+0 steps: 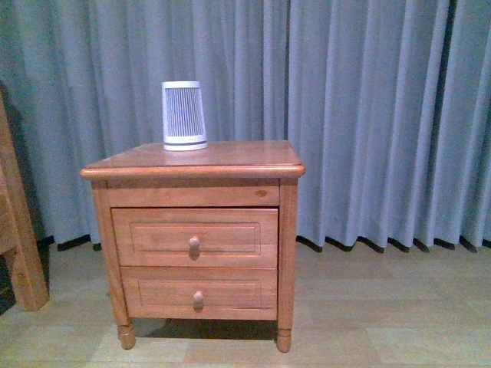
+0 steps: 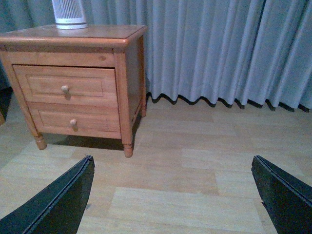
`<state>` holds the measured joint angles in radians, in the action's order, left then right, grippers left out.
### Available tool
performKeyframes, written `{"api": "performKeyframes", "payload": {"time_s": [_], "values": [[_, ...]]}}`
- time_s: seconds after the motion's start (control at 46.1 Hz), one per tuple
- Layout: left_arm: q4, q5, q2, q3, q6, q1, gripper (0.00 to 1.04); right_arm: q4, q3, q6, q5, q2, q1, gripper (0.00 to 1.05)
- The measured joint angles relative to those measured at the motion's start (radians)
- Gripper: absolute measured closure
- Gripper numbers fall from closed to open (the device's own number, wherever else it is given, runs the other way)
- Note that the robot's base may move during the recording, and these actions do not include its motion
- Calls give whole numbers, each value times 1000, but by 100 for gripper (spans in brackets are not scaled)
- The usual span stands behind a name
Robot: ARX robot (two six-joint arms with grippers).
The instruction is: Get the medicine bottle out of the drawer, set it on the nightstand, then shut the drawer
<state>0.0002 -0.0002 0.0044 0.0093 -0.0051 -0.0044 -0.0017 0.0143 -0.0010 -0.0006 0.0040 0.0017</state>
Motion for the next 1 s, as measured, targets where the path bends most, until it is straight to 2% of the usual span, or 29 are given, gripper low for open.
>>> {"api": "performKeyframes", "payload": {"time_s": [0.868, 0.933, 0.998], "values": [[0, 0, 0, 0, 0, 0, 7, 0, 0, 0, 0, 0, 0, 7], [-21, 0, 38, 10, -43, -1, 7, 0, 0, 0, 0, 0, 0, 7], [58, -8, 156, 12, -86, -7, 7, 0, 0, 0, 0, 0, 0, 7]]}}
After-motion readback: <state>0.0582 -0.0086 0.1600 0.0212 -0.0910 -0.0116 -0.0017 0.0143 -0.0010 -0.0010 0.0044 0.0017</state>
